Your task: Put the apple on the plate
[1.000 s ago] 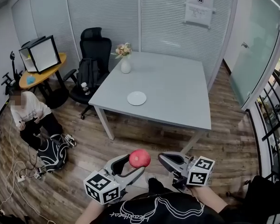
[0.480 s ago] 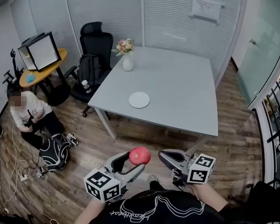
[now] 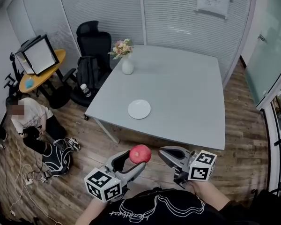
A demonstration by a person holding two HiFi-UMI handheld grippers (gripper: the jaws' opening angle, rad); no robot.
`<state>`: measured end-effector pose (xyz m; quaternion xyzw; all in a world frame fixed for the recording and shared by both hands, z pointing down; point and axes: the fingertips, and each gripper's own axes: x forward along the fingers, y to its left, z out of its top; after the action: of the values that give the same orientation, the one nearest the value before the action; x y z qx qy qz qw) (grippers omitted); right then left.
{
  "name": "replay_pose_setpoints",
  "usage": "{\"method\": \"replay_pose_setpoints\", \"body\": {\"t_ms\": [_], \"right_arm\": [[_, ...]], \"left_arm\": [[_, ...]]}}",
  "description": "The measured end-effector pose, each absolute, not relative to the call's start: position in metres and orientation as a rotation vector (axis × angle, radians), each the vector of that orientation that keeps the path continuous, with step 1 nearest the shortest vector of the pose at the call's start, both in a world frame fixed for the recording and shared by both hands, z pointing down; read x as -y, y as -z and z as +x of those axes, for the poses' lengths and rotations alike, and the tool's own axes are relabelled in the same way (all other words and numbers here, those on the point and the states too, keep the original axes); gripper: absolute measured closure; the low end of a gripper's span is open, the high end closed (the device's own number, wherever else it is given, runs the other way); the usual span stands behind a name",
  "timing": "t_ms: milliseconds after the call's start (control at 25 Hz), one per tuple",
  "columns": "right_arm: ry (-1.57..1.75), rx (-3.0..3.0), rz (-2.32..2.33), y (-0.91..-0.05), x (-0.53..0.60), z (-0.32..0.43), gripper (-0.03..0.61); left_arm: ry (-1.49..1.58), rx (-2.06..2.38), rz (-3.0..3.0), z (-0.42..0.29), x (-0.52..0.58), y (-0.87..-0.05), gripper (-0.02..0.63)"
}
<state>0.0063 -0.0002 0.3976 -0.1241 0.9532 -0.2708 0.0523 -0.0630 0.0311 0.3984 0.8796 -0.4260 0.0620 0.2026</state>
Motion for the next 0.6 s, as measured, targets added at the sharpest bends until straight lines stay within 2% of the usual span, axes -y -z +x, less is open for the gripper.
{"method": "replay_pose_setpoints", "body": {"t_ms": [600], "right_arm": [[0.789,-2.934,-0.376,-0.408,0.081,0.019,0.572]], "left_arm": [[-0.212,1.29,2.447,-0.048,0.051,-0.408,0.314]]}}
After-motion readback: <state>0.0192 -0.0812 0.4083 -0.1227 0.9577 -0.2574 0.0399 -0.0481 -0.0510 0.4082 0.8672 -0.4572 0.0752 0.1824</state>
